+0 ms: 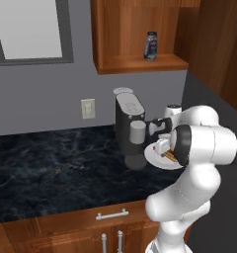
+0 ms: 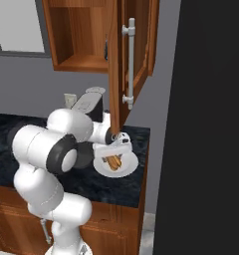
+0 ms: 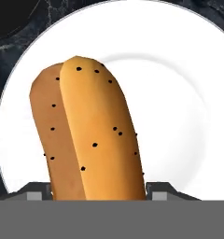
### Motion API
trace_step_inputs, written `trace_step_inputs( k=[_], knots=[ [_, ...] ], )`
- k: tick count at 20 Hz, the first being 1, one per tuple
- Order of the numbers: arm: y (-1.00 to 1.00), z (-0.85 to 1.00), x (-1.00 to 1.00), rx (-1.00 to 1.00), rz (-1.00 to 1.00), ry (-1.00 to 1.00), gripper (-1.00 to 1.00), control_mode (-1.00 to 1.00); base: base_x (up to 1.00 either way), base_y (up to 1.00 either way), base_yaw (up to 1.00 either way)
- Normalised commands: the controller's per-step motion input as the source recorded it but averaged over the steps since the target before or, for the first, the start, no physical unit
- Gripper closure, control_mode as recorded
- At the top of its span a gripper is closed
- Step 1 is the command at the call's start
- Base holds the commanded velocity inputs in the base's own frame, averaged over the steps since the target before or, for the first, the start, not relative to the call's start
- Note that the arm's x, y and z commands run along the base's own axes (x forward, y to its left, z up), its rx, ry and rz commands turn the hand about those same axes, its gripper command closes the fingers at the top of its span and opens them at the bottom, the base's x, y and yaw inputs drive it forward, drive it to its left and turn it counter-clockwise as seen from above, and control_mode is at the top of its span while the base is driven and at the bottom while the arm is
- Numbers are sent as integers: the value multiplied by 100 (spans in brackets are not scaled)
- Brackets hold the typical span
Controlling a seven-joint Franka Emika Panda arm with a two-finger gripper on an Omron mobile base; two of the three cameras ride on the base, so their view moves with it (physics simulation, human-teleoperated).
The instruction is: Move the hot dog bun to the plate on the dining table and place the condiment next to that plate. Then navigate to the fridge and take the sausage and place it on the plate as well.
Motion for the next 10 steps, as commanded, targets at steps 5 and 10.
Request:
trace_step_inputs(
  k=[5,10],
  knots=[
    [9,91,-54,-2,-2,-9,100,-100,0,0,0],
    [16,84,-42,-1,-2,-2,100,-100,0,0,0]
  ],
)
